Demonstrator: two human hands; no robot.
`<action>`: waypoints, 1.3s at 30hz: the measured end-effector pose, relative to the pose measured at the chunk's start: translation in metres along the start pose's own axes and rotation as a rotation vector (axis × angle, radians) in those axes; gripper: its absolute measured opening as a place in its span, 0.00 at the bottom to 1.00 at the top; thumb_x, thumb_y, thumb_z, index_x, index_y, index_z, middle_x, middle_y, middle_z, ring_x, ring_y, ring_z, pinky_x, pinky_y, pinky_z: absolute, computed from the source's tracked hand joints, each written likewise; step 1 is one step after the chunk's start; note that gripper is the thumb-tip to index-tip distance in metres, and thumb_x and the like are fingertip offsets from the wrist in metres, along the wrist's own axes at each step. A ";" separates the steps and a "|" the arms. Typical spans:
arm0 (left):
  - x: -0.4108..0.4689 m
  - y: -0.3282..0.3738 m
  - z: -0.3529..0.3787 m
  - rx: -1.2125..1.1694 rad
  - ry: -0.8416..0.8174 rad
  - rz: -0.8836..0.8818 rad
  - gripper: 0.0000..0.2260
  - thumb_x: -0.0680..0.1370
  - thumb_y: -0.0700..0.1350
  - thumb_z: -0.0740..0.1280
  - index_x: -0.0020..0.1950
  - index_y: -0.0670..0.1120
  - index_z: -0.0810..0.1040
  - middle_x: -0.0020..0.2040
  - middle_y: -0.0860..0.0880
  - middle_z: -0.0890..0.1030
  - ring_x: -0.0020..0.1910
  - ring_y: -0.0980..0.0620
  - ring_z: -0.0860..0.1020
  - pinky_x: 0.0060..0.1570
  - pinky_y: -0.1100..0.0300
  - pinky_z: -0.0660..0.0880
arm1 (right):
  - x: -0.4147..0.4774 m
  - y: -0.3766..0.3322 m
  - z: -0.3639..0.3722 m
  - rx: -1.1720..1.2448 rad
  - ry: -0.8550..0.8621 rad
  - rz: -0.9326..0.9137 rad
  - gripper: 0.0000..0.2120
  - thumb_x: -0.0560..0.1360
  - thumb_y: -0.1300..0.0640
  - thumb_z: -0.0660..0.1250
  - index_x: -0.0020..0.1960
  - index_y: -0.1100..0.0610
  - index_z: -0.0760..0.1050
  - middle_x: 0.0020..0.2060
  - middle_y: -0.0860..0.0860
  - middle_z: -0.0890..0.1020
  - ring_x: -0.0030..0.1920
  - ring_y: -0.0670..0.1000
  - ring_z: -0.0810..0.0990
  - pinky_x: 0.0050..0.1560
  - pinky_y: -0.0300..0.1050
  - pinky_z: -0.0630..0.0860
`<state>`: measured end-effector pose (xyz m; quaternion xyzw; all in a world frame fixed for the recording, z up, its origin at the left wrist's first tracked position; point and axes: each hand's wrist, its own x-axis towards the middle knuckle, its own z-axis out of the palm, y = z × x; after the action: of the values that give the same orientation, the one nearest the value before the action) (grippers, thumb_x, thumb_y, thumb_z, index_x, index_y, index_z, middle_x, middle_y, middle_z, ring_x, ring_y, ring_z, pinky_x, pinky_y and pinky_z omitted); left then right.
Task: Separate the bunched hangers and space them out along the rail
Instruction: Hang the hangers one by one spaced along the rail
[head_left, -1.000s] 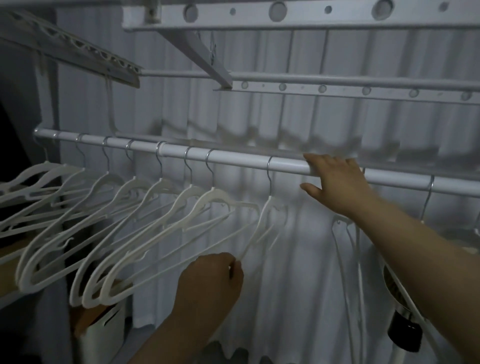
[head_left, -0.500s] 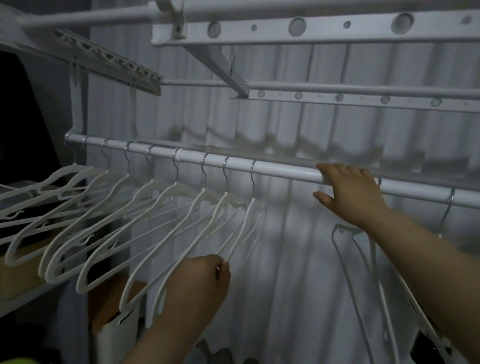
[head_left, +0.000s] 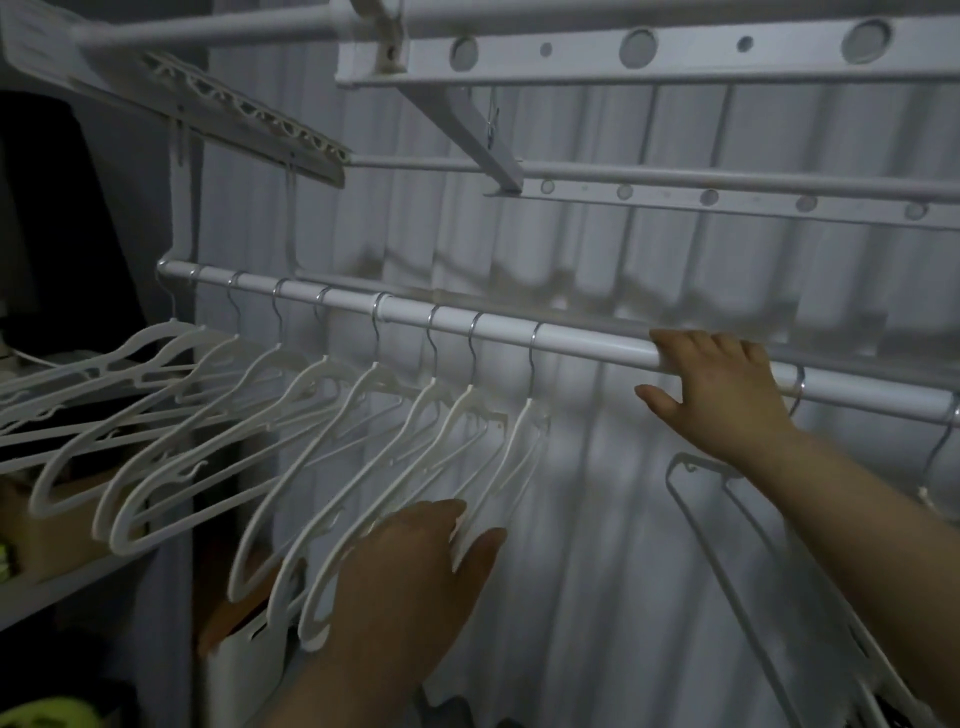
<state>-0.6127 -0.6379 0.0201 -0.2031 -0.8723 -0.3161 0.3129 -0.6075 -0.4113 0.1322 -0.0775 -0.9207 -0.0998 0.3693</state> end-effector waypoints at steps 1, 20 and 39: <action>-0.001 -0.001 -0.006 -0.033 0.063 0.022 0.19 0.75 0.61 0.57 0.58 0.53 0.77 0.53 0.54 0.81 0.53 0.54 0.78 0.50 0.63 0.70 | 0.002 -0.005 0.002 0.015 0.017 -0.016 0.26 0.71 0.53 0.69 0.66 0.62 0.69 0.59 0.62 0.77 0.60 0.63 0.72 0.63 0.55 0.61; 0.045 -0.092 -0.018 -0.006 0.036 -0.194 0.22 0.77 0.53 0.60 0.70 0.49 0.64 0.67 0.51 0.72 0.62 0.52 0.73 0.57 0.61 0.69 | 0.045 -0.079 0.021 0.072 0.011 -0.036 0.26 0.75 0.47 0.61 0.69 0.58 0.64 0.63 0.58 0.75 0.62 0.59 0.72 0.63 0.51 0.62; 0.044 -0.110 -0.003 0.122 -0.023 -0.169 0.08 0.78 0.42 0.56 0.45 0.47 0.74 0.27 0.54 0.65 0.24 0.60 0.62 0.23 0.69 0.55 | 0.047 -0.084 0.022 -0.004 -0.031 -0.056 0.24 0.76 0.46 0.60 0.68 0.57 0.66 0.63 0.56 0.75 0.62 0.58 0.72 0.61 0.51 0.63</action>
<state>-0.7041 -0.7119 0.0054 -0.1130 -0.9075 -0.2852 0.2870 -0.6737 -0.4841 0.1390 -0.0538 -0.9280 -0.1105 0.3517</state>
